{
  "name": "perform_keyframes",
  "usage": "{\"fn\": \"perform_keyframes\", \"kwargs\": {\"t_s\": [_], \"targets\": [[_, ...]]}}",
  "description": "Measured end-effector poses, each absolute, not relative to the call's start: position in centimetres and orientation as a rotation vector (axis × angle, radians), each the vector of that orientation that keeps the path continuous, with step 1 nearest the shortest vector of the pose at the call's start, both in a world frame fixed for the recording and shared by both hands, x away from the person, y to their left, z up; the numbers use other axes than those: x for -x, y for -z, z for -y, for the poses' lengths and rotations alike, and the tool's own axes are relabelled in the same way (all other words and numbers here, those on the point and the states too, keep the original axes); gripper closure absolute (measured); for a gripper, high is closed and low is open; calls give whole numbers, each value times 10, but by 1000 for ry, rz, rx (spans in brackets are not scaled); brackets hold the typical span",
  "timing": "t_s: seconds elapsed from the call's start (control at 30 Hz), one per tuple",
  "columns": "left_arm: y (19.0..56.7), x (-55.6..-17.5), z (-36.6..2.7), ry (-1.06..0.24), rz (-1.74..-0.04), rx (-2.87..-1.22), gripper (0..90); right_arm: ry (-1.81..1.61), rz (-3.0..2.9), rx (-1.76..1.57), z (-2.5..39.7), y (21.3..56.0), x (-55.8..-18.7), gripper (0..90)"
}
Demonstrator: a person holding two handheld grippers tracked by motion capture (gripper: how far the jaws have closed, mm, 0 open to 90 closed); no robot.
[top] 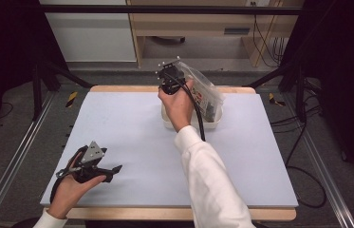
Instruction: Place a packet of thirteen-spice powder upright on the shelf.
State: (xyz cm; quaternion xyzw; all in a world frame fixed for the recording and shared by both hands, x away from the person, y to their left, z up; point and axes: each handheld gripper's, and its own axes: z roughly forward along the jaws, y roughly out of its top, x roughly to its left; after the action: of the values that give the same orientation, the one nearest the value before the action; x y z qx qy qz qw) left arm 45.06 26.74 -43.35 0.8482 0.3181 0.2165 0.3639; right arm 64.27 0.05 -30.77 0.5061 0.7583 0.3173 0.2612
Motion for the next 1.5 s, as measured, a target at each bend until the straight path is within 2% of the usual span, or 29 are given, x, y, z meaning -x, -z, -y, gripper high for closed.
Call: {"fn": "perform_keyframes", "kwargs": {"t_s": [1.1,1.5], "targets": [[434,-450,-261,-557,-798,-2195,144,-798,-1961,-1510,-24,315,-648,681],[434,-450,-260,-557,-790,-2195,144,-819,-1938,-1566,-21,312,-643,682]]}}
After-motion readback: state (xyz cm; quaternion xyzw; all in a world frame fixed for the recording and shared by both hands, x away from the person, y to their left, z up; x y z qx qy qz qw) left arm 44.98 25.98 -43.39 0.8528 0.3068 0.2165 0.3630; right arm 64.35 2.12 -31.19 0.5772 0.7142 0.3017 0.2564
